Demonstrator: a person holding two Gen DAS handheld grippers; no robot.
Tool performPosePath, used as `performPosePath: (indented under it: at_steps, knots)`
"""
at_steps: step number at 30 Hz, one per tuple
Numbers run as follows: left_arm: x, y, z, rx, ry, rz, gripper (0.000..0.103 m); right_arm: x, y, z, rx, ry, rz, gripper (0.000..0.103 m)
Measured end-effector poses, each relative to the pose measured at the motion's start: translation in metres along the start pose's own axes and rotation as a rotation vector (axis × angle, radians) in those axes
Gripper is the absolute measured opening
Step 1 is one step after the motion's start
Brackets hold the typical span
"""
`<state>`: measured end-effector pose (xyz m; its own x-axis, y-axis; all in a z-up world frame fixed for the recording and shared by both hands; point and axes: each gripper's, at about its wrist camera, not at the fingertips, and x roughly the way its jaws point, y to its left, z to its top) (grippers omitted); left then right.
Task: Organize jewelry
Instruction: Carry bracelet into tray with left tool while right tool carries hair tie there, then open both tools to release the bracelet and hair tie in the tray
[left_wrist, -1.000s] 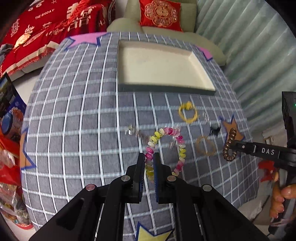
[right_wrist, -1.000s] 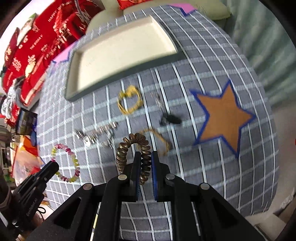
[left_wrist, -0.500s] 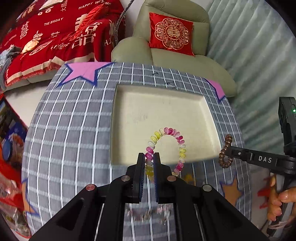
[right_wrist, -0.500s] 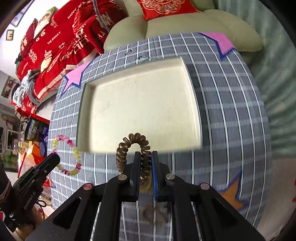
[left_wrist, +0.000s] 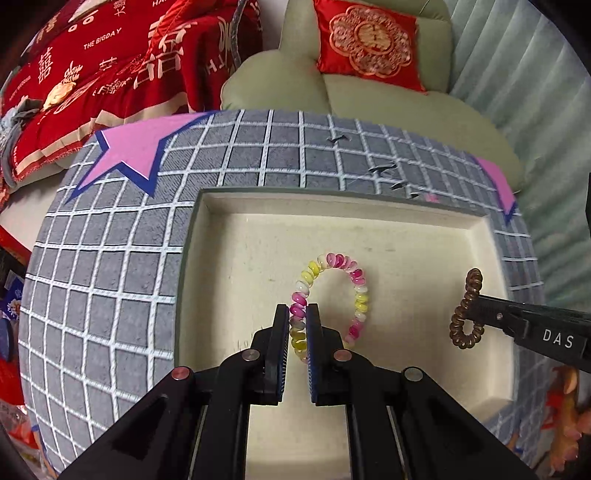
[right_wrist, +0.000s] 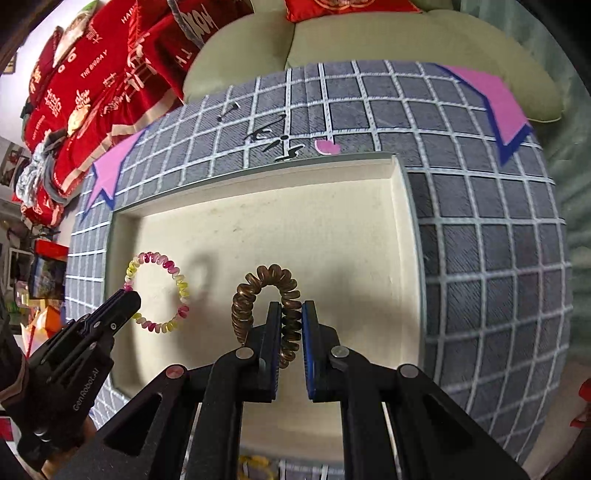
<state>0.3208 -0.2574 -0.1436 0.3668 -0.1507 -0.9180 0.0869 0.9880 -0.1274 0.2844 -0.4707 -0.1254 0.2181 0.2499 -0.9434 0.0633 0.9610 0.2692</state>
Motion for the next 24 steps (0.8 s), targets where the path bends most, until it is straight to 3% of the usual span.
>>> performPosePath:
  at_steps: [5,12,16,24]
  knots:
    - [0.020,-0.002,0.000,0.013,0.038,0.042,0.019,0.024,-0.001,0.005,-0.025,0.039,-0.032,0.011]
    - [0.025,-0.009,-0.001,0.063,0.043,0.104,0.019,0.024,0.007,0.008,-0.084,0.014,-0.066,0.014]
    - [0.023,-0.012,-0.003,0.083,0.044,0.130,0.019,0.023,0.009,0.009,-0.082,0.013,-0.062,0.052]
    - [0.003,-0.019,-0.006,0.076,0.015,0.132,0.019,0.005,0.001,0.009,-0.001,-0.031,0.001,0.052]
